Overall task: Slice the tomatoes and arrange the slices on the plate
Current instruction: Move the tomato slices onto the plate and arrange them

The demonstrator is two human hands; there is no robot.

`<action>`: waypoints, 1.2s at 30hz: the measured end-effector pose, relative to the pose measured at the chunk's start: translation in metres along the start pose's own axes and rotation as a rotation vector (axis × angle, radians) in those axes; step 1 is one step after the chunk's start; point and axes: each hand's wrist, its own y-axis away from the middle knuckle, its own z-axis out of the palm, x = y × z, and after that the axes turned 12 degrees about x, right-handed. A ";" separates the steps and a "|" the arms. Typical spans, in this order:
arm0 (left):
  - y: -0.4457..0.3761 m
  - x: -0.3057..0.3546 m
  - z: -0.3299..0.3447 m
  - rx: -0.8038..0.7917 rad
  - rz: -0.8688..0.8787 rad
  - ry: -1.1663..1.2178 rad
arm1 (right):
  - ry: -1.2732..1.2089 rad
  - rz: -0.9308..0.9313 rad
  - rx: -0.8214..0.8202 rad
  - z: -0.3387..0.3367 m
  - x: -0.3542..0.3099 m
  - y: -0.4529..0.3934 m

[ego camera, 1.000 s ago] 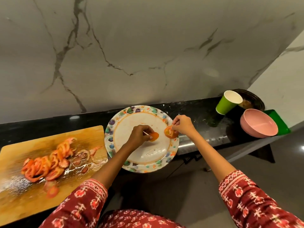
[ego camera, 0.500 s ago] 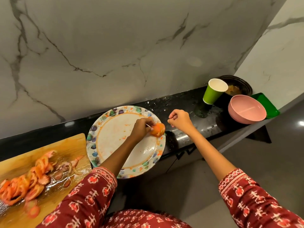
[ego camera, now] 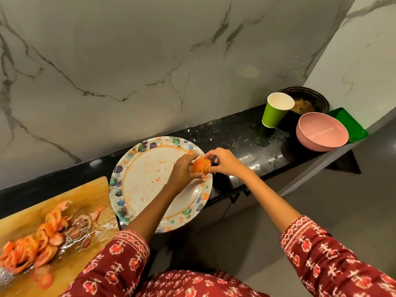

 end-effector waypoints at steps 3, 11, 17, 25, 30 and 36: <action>0.000 -0.001 -0.001 0.016 -0.003 -0.013 | 0.036 -0.059 -0.001 0.000 -0.001 -0.001; 0.000 -0.003 -0.004 0.011 -0.021 -0.082 | 0.075 -0.057 -0.106 0.003 0.000 -0.004; -0.002 0.004 0.000 -0.036 -0.005 -0.155 | 0.011 -0.069 -0.108 -0.002 0.002 -0.004; 0.000 0.008 0.003 -0.008 0.002 -0.145 | -0.080 -0.006 -0.174 -0.008 0.004 -0.011; 0.002 0.008 0.002 -0.031 -0.008 -0.122 | -0.109 0.018 -0.165 -0.007 0.008 -0.010; 0.010 -0.010 -0.009 0.022 -0.064 -0.074 | -0.132 0.075 -0.007 -0.008 0.013 -0.003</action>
